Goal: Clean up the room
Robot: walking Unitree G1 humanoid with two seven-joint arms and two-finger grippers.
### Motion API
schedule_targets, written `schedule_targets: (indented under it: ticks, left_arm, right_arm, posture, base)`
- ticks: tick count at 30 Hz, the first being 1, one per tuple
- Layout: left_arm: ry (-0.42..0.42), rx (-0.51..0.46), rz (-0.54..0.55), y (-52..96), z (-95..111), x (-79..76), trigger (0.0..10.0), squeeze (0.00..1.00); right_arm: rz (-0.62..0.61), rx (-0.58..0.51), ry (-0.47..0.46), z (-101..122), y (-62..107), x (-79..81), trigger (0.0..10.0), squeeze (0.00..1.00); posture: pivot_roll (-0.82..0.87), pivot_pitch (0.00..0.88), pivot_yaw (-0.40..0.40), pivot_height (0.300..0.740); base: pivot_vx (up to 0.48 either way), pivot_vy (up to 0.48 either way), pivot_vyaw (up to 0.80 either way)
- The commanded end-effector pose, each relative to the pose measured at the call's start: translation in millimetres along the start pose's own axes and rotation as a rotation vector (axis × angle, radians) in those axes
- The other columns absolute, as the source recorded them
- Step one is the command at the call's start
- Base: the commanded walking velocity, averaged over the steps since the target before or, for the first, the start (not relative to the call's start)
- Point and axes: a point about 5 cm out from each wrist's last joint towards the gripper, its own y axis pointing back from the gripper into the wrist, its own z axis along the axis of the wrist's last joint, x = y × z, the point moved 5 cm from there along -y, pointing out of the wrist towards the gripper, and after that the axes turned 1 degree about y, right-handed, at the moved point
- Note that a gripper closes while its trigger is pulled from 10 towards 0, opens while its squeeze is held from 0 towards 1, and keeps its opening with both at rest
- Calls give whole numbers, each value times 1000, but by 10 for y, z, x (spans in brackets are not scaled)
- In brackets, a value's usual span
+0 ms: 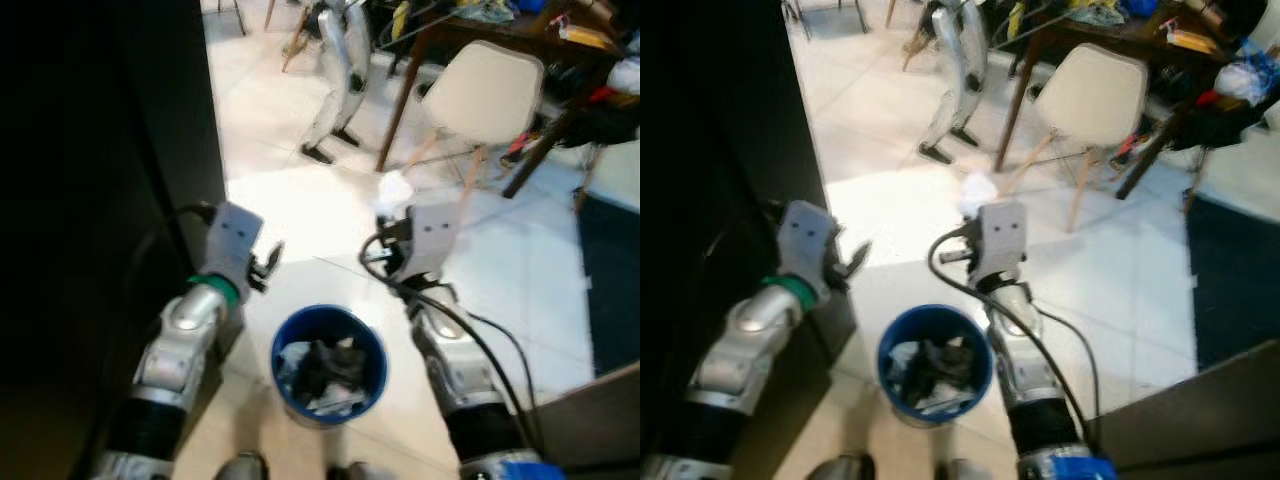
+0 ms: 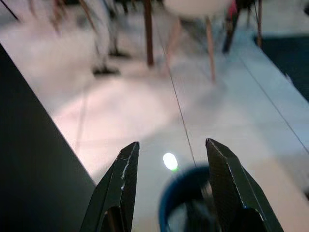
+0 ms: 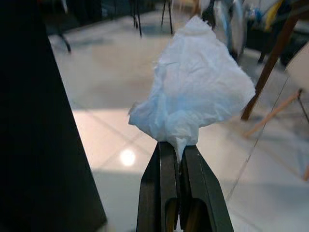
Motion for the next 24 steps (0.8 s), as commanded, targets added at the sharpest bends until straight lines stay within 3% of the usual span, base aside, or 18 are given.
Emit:
schedule_targets:
  ticks: [1,10,15,16,24]
  left_arm:
    - [-5,45,-44,22,-141,-86,10000,0]
    - [-33,138,-88,114,-408,-136,10000,0]
    - [-46,193,-109,139,-539,-147,10000,0]
    - [-61,223,-124,136,-585,-156,10000,0]
    - [-76,254,-188,182,-538,-186,10000,0]
  right_arm:
    - [-16,74,10,-203,69,-58,10000,0]
    - [45,217,8,-540,111,58,10000,0]
    - [72,231,-16,-589,95,111,10000,0]
    - [98,229,-17,-587,47,166,10000,0]
    - [97,260,15,-642,-83,171,10000,0]
  posture:
    - [-11,35,1,740]
    - [-5,45,2,740]
    - [-3,63,4,740]
    - [0,101,10,740]
    - [32,172,21,740]
  base:
    - [0,0,0]
    - [0,0,0]
    - [0,0,0]
    - [0,0,0]
    - [0,0,0]
